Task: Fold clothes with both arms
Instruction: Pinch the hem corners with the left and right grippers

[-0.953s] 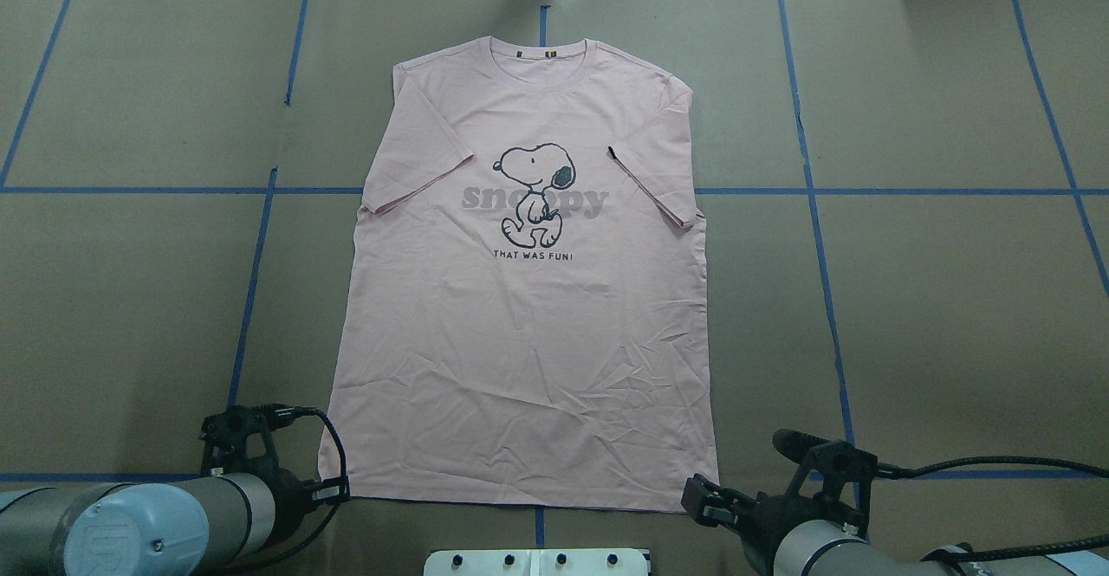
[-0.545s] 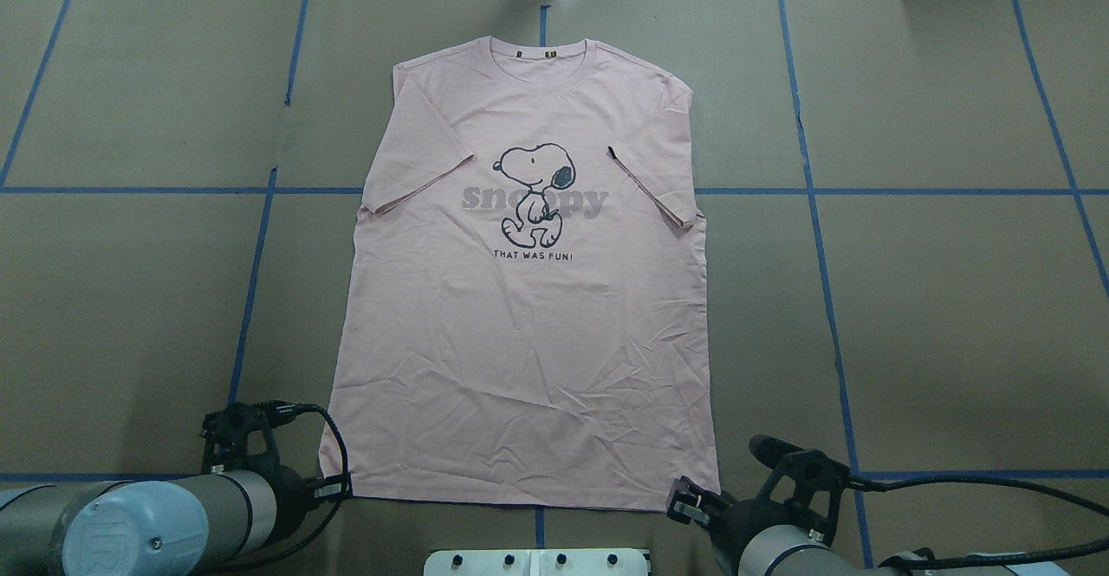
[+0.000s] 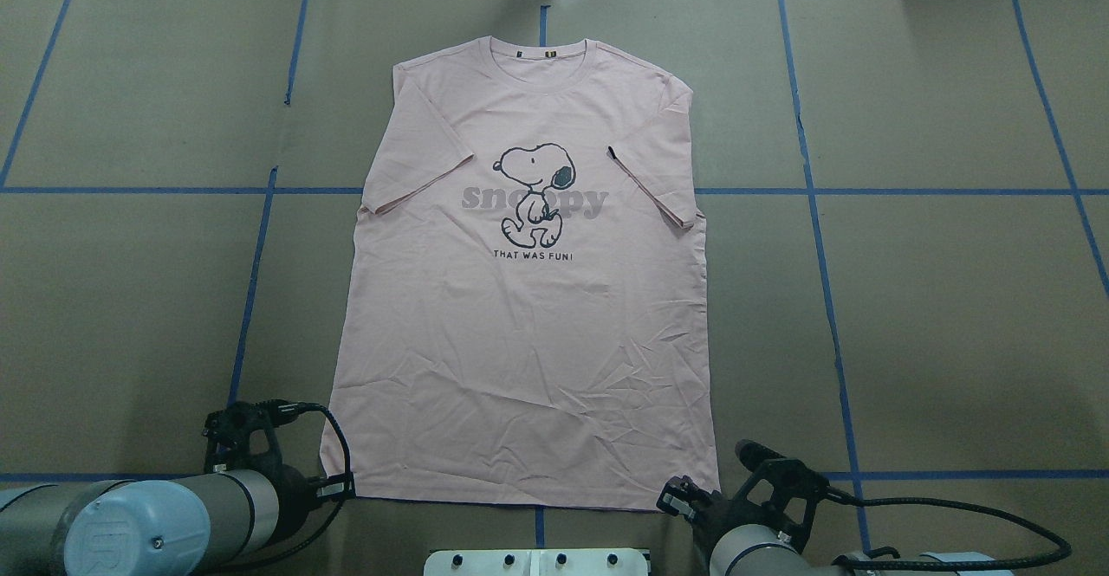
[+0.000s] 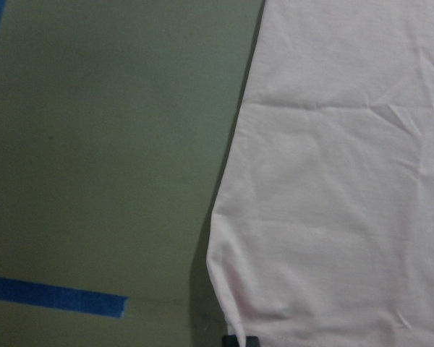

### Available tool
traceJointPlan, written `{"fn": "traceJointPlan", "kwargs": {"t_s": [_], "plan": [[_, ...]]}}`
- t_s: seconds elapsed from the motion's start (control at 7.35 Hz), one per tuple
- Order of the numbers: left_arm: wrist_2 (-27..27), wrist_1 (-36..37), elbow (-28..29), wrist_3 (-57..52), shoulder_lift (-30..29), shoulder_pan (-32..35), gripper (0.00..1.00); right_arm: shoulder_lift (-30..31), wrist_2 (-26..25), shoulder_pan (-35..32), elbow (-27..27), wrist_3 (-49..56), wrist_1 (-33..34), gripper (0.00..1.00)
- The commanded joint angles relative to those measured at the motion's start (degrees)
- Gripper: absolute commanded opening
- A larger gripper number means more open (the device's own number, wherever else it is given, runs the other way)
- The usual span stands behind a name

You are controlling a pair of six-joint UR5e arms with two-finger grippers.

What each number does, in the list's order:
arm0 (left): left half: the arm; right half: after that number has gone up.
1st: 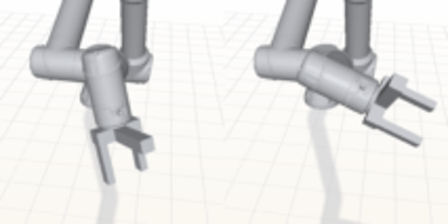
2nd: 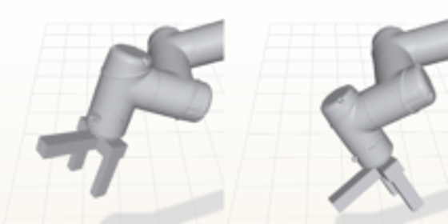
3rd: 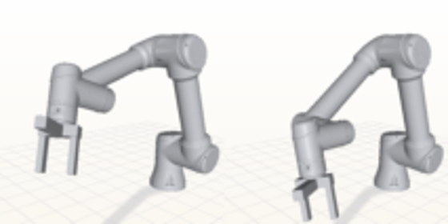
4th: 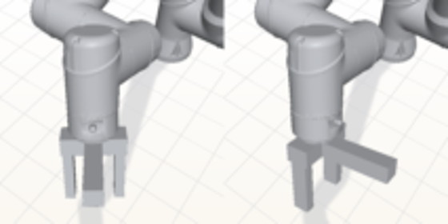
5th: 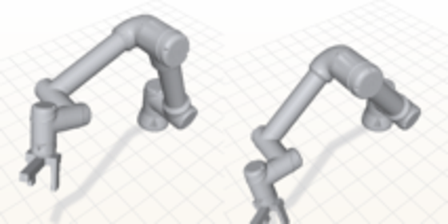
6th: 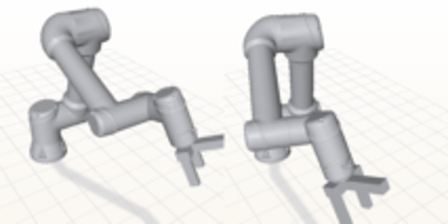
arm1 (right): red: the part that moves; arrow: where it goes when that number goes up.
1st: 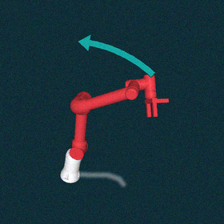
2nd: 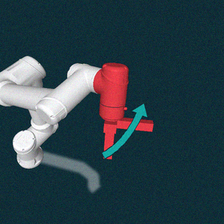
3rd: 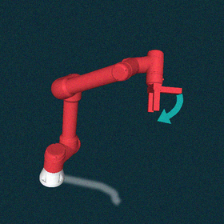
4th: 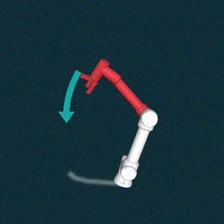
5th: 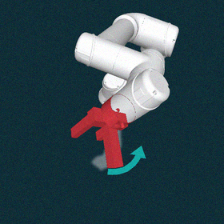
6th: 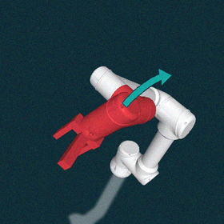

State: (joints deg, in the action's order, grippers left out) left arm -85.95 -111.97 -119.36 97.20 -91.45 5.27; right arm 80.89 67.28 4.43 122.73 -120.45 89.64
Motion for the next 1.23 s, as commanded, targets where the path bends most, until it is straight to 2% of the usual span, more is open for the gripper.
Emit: {"fn": "traceJointPlan", "kwargs": {"t_s": [0.0, 0.95, 1.09], "plan": [[0.0, 0.0, 0.0, 0.0, 0.0, 0.1, 0.00, 0.1, 0.1, 0.0, -1.2, 0.0, 1.0, 0.46], [0.0, 0.0, 0.1, 0.0, 0.0, 0.0, 0.00, 0.1, 0.0, 0.1, -3.0, -0.3, 1.0, 0.49], [-0.1, 0.0, 0.1, 0.0, 0.0, 0.0, 0.00, 0.0, -0.1, 0.2, -3.0, -0.4, 1.0, 0.32]]}}
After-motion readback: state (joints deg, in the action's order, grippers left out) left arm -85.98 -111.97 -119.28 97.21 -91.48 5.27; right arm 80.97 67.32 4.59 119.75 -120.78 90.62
